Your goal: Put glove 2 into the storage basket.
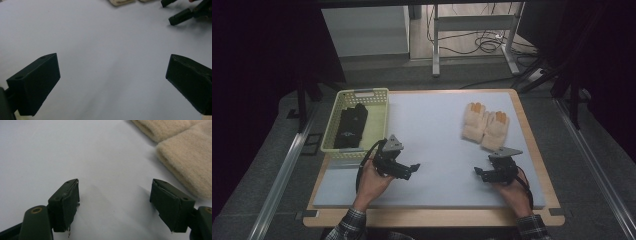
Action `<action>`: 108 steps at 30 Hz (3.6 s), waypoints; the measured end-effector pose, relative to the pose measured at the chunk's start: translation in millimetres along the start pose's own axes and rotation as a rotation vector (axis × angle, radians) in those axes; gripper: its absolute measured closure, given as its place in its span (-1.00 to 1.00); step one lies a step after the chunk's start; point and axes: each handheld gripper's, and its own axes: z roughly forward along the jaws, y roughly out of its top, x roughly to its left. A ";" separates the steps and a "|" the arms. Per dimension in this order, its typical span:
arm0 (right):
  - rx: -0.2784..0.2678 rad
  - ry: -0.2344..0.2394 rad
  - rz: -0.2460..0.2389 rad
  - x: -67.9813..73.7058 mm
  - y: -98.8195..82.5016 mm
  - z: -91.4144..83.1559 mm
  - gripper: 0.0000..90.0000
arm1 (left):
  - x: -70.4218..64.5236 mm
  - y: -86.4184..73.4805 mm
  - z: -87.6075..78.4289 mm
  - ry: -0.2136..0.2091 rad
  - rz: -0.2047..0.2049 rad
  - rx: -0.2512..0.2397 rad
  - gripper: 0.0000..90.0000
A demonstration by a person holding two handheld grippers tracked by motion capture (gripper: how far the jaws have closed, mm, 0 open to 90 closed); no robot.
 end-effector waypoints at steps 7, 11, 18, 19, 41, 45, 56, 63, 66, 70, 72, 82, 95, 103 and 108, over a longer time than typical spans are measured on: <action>0.001 0.001 0.001 -0.2 0.1 0.0 -0.49 | -8.9 -26.3 19.9 0.002 -0.003 0.039 -1.00; 0.002 0.001 0.001 0.0 0.2 0.1 -0.50 | -8.5 -41.5 30.0 0.022 -0.007 0.084 -1.00; 0.004 0.005 -0.001 -0.3 0.5 0.4 -0.51 | -5.3 -49.1 38.1 0.042 -0.014 0.139 -1.00; 0.004 0.005 -0.001 -0.4 0.5 0.3 -0.51 | -4.1 -49.0 38.5 0.034 -0.022 0.142 -1.00; -0.040 0.014 0.045 -20.2 39.9 -8.1 -0.16 | -2.8 -49.7 38.7 0.028 -0.036 0.145 -1.00; -0.049 0.017 0.060 -31.9 58.0 -2.4 0.03 | -2.8 -49.7 38.7 0.028 -0.036 0.144 -1.00; -0.023 -0.037 0.078 -63.3 97.9 39.1 0.14 | -2.8 -49.8 38.9 0.027 -0.038 0.143 -1.00; -0.004 -0.079 0.088 -78.8 112.9 64.9 0.09 | -2.7 -49.7 38.8 0.027 -0.038 0.143 -1.00; 0.003 -0.089 0.092 -84.0 115.9 75.7 0.00 | -2.5 -49.6 38.6 0.026 -0.035 0.147 -1.00; 0.019 -0.099 0.093 -88.2 116.6 89.5 -0.15 | -2.4 -49.6 38.6 0.026 -0.035 0.147 -1.00; 0.030 -0.097 0.093 -89.8 116.3 95.7 -0.18 | -2.4 -49.6 38.6 0.025 -0.035 0.147 -1.00; 0.078 -0.090 0.091 -86.6 114.6 106.3 0.33 | -2.4 -49.7 38.7 0.025 -0.035 0.147 -1.00; 0.029 -0.051 0.082 -81.9 113.9 84.8 0.90 | -2.4 -49.7 38.7 0.025 -0.035 0.147 -1.00; 0.008 0.003 0.019 -57.5 126.4 65.5 0.90 | -2.4 -49.7 38.7 0.026 -0.035 0.147 -1.00; 0.006 0.052 -0.026 -36.2 129.8 51.5 0.89 | -2.4 -49.7 38.7 0.026 -0.035 0.147 -1.00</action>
